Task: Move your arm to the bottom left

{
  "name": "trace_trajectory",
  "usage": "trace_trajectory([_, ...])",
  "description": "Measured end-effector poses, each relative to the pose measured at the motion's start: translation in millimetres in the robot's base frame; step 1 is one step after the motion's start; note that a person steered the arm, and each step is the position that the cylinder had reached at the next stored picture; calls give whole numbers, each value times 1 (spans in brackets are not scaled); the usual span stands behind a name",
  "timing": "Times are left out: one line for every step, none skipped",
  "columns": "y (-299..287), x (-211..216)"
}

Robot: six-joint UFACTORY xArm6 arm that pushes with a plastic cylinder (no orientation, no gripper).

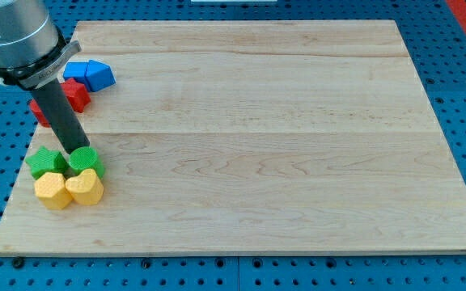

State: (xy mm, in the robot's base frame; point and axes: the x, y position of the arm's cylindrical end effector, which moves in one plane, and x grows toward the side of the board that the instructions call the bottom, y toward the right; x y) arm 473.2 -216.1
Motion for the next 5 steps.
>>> trace_trajectory([0, 0])
trace_trajectory([-16, -10])
trace_trajectory([-17, -17])
trace_trajectory([-37, -26])
trace_trajectory([-48, -27])
